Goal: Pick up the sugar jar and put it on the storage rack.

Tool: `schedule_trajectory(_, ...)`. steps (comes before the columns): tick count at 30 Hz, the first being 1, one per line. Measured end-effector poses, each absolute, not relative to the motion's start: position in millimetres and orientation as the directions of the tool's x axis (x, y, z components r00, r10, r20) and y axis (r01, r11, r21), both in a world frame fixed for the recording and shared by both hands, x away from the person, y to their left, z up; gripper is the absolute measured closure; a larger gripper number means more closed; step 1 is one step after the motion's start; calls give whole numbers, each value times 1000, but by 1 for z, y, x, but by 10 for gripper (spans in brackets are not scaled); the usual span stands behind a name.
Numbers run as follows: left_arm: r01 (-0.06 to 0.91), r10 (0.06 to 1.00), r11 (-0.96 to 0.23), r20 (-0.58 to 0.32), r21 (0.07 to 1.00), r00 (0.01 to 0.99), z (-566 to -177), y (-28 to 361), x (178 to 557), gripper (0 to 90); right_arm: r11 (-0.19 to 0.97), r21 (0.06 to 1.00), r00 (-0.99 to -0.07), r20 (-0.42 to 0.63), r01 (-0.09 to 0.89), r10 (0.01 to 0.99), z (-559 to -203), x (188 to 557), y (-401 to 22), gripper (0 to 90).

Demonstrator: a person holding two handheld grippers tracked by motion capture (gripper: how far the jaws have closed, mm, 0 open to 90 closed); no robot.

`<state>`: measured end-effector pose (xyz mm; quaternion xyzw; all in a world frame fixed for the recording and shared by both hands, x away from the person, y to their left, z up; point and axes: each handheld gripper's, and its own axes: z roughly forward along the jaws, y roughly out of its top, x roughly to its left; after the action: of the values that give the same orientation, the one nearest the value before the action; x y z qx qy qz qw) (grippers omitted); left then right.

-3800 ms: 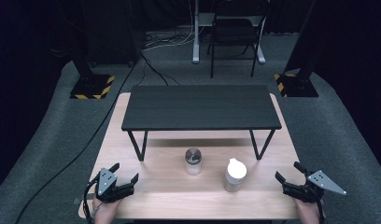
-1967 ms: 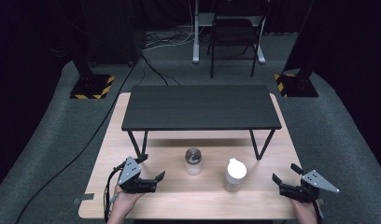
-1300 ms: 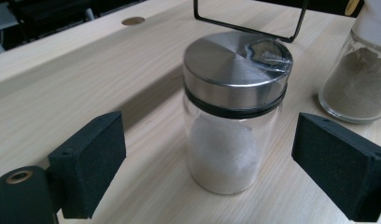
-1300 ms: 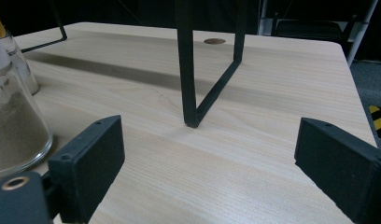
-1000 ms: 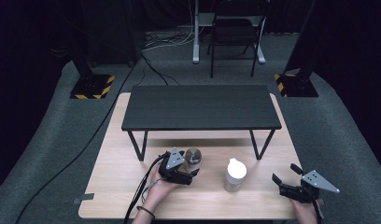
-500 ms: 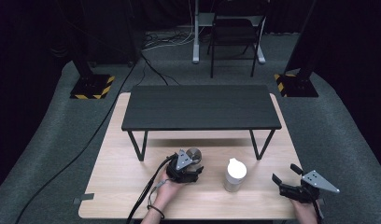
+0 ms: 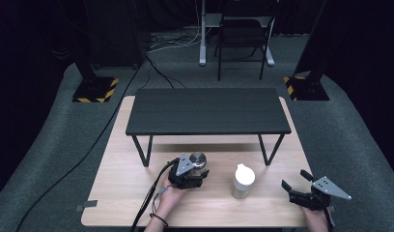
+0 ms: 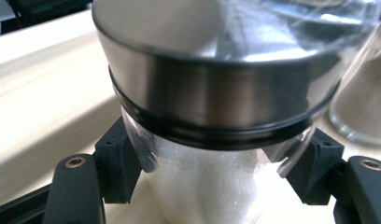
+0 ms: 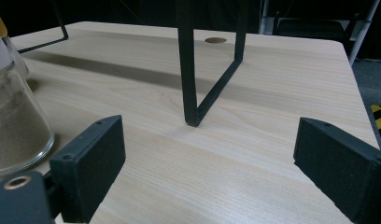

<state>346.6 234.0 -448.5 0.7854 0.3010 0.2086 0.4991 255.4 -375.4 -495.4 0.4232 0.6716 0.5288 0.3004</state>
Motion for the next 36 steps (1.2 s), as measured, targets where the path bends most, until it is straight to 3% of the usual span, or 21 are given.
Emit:
schedule_trajectory(18,177,669,-211,9,961,744,-391,263,324,303,83,964,-462,45,253,886,-495,256,-375,80)
schedule_trajectory(36,79,690,-205,87,976,719,-325,266,322,304,82,964,-460,46,254,887,-495,256,-375,80)
